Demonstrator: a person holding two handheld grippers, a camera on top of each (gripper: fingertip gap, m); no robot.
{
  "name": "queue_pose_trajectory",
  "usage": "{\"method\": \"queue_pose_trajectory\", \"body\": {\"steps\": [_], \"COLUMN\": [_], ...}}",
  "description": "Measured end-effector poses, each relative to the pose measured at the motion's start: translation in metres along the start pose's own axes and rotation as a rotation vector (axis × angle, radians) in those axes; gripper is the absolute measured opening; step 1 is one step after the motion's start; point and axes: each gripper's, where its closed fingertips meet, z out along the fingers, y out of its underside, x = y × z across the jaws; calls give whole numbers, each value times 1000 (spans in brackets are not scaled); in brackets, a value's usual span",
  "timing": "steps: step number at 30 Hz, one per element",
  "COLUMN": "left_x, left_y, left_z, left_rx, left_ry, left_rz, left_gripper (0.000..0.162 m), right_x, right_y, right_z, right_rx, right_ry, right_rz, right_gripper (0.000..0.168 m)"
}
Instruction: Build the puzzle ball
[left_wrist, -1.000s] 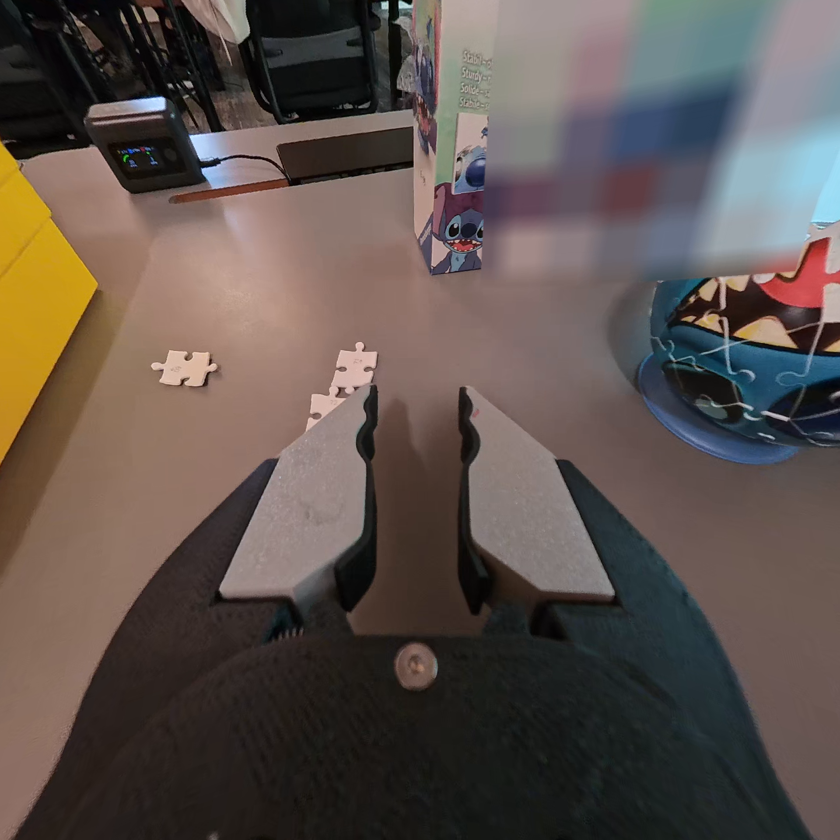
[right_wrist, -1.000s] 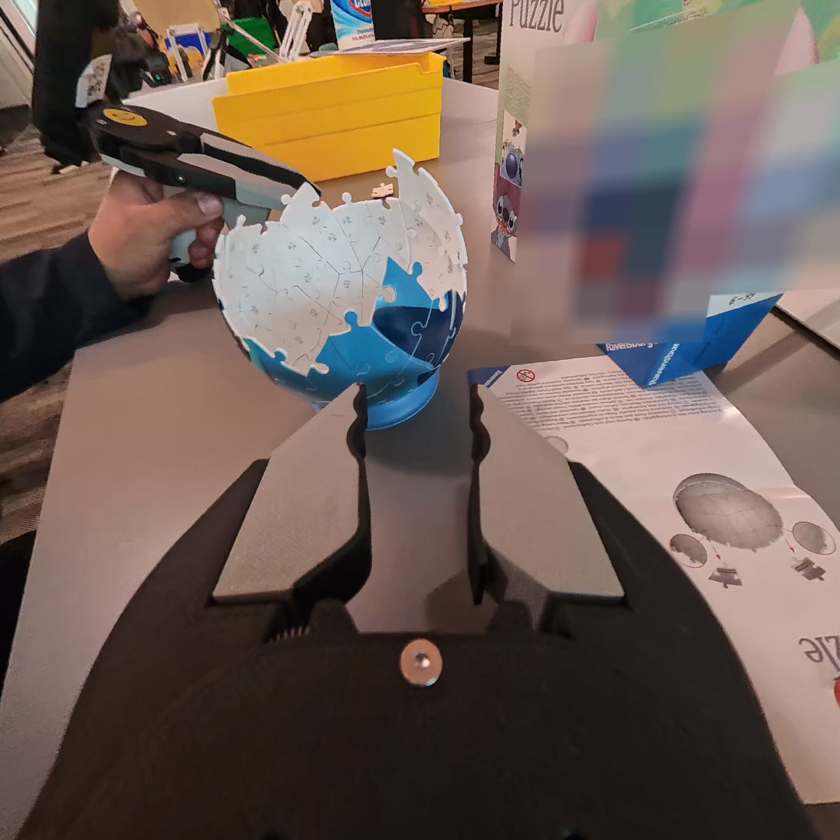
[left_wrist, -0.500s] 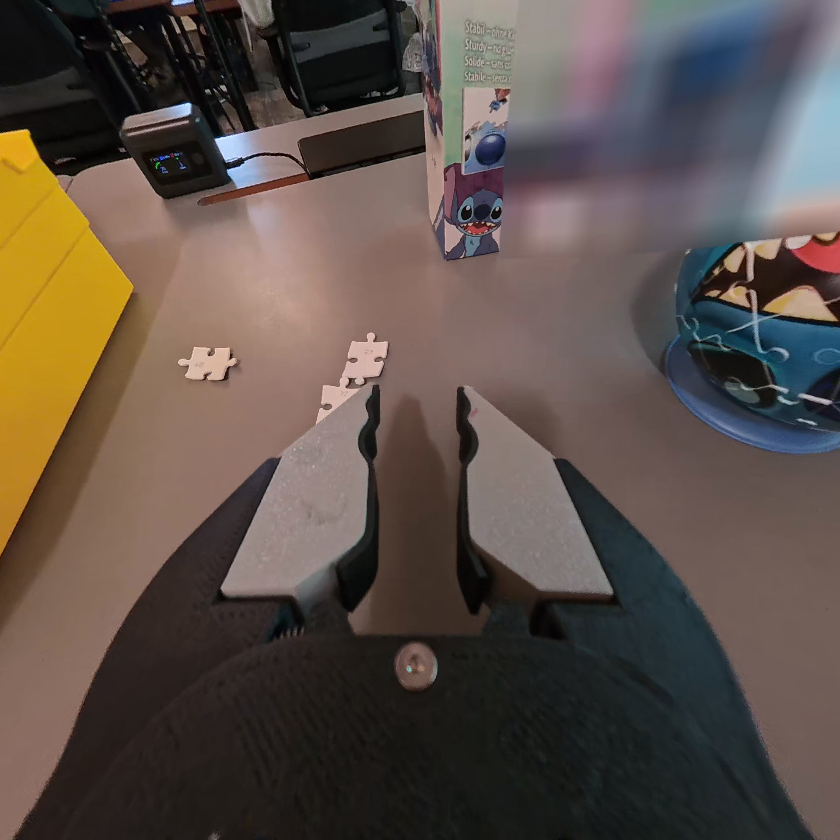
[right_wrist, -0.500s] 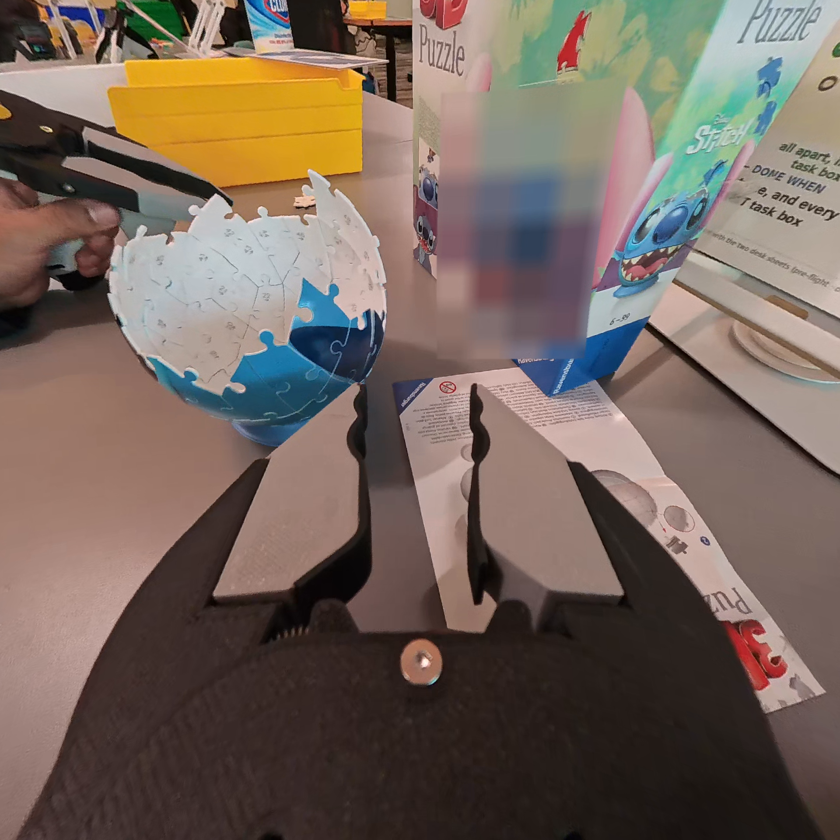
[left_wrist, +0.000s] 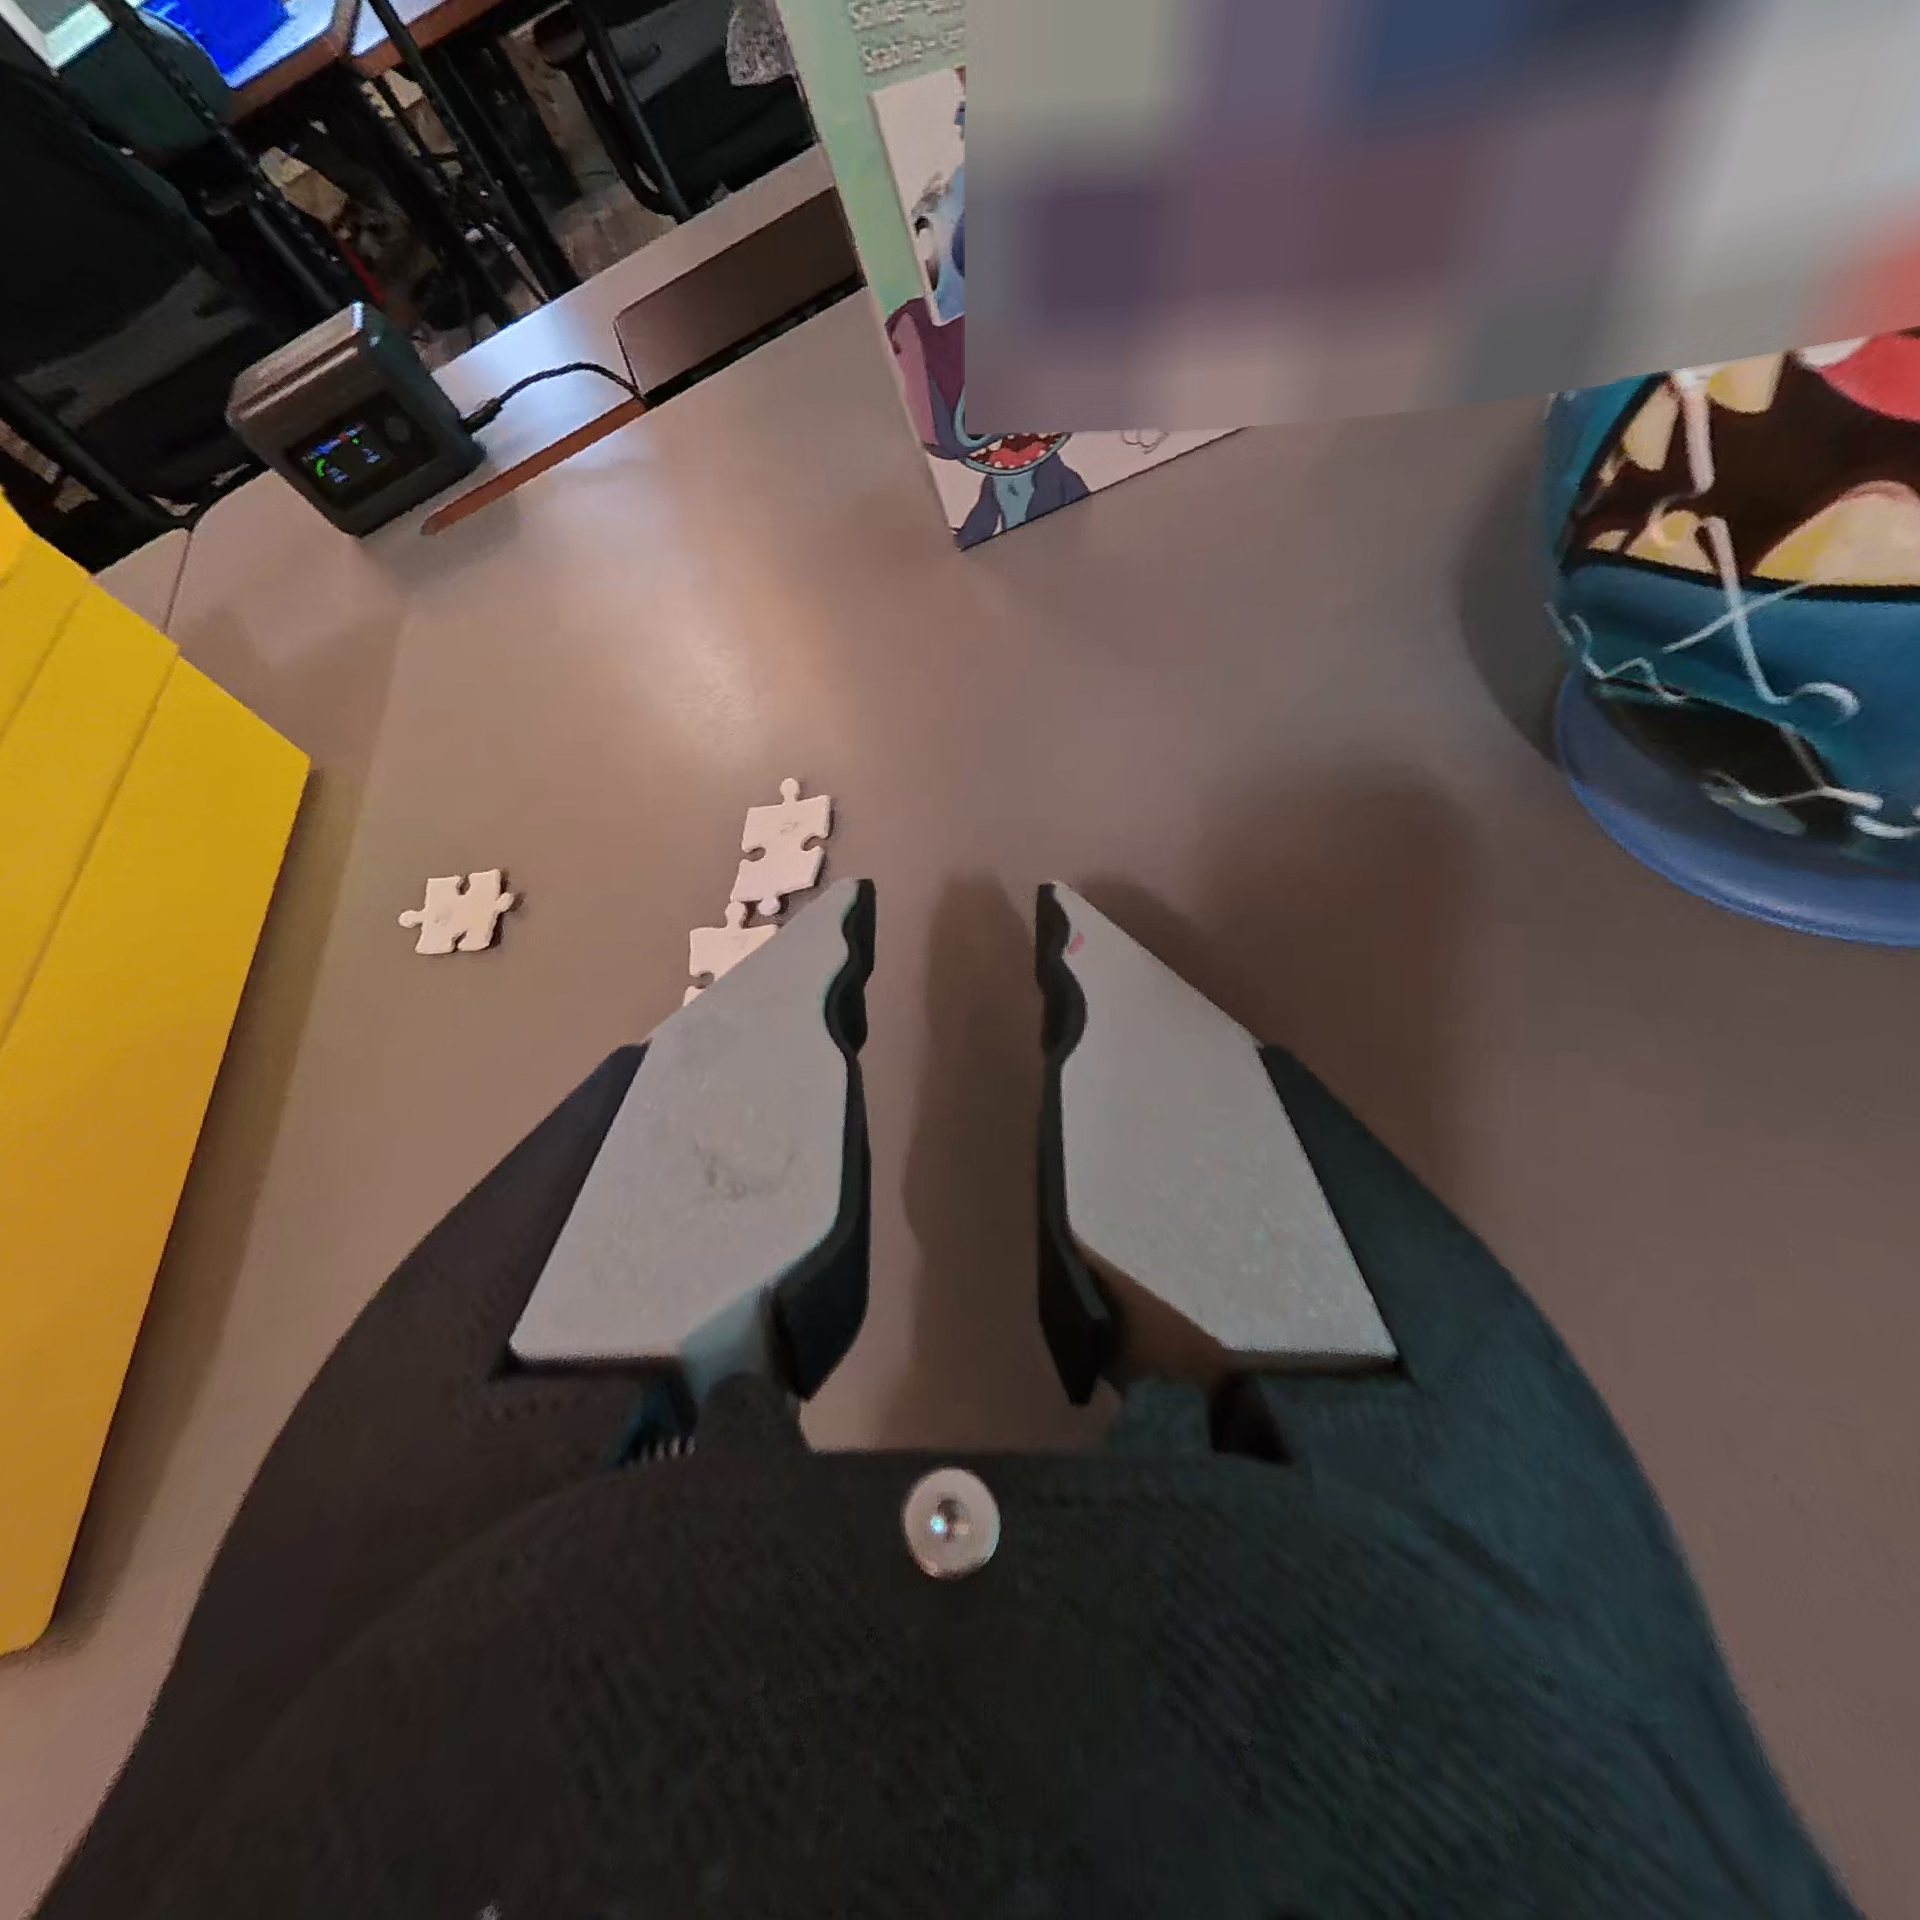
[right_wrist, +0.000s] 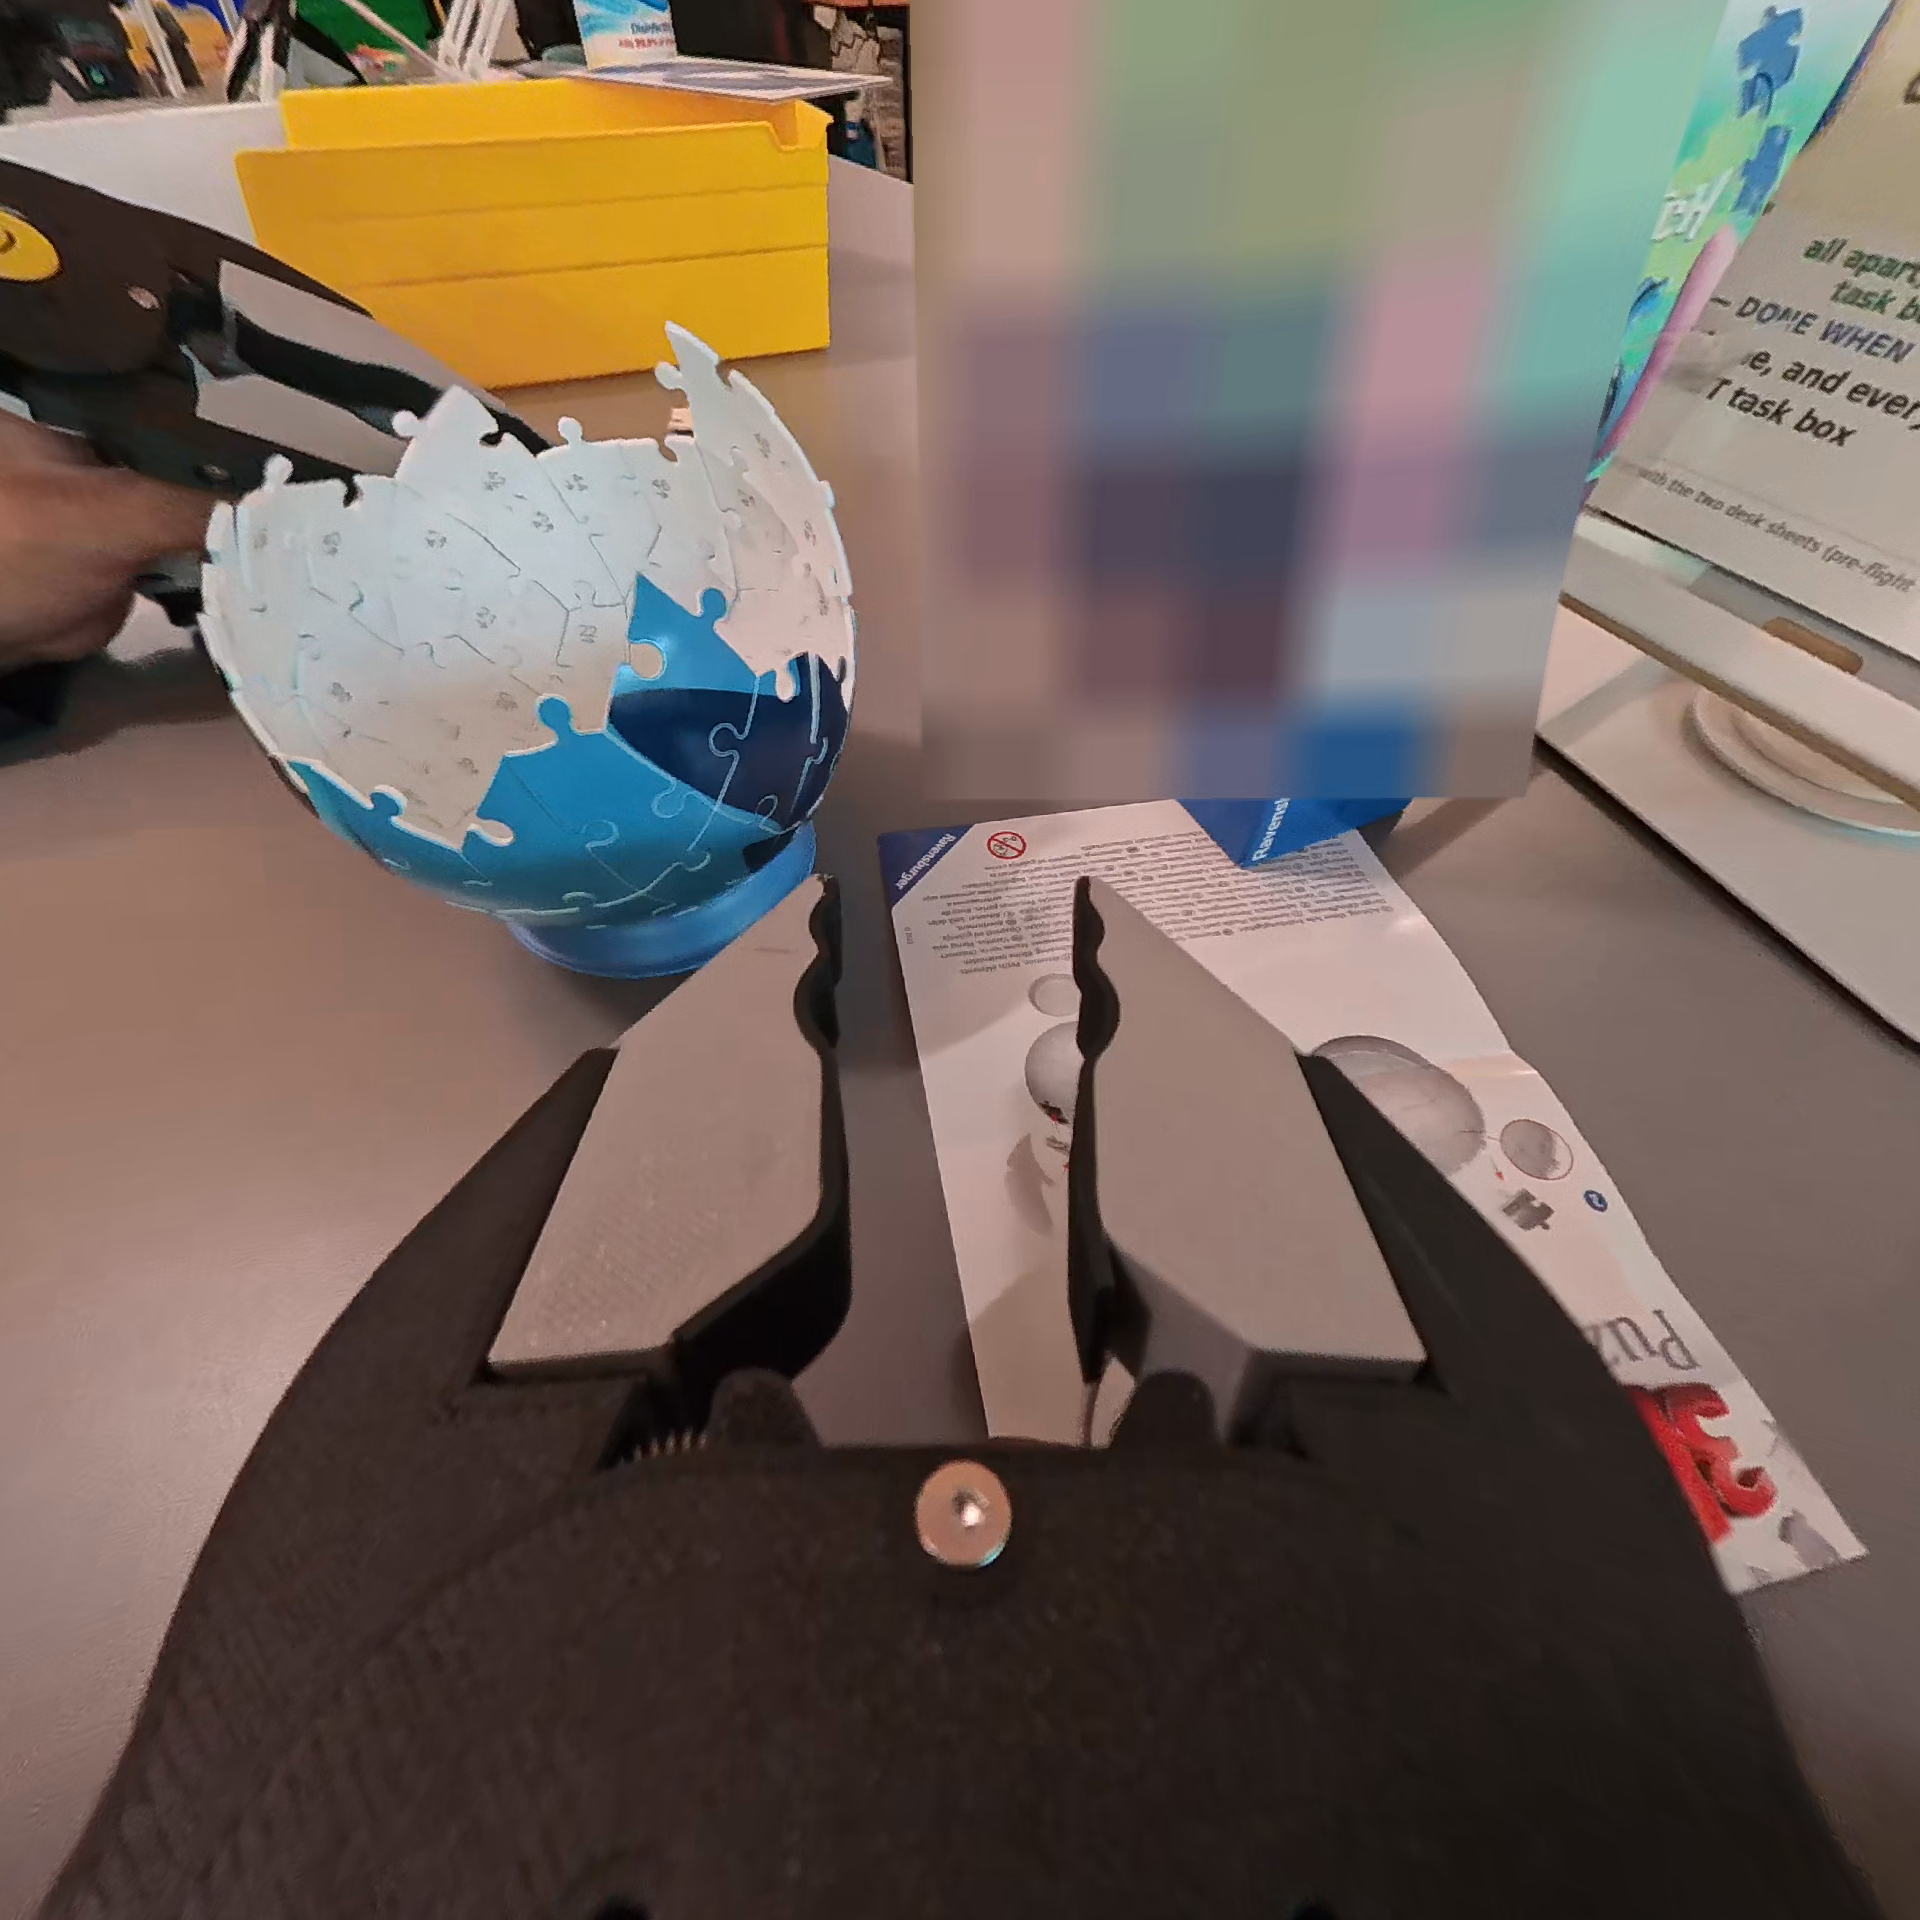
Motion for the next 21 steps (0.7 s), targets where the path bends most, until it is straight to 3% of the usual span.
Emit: {"method": "queue_pose_trajectory", "body": {"steps": [12, 21], "left_x": [16, 23], "left_y": [-2, 2], "left_z": [-4, -3], "left_rx": [3, -20], "left_ry": [88, 60], "left_rz": [-36, 65], "left_gripper": [28, 28], "right_x": [1, 4], "right_y": [-1, -2], "right_z": [2, 0], "right_rx": [13, 24], "right_ry": [-25, -13], "right_rz": [23, 16], "right_gripper": [42, 42]}}
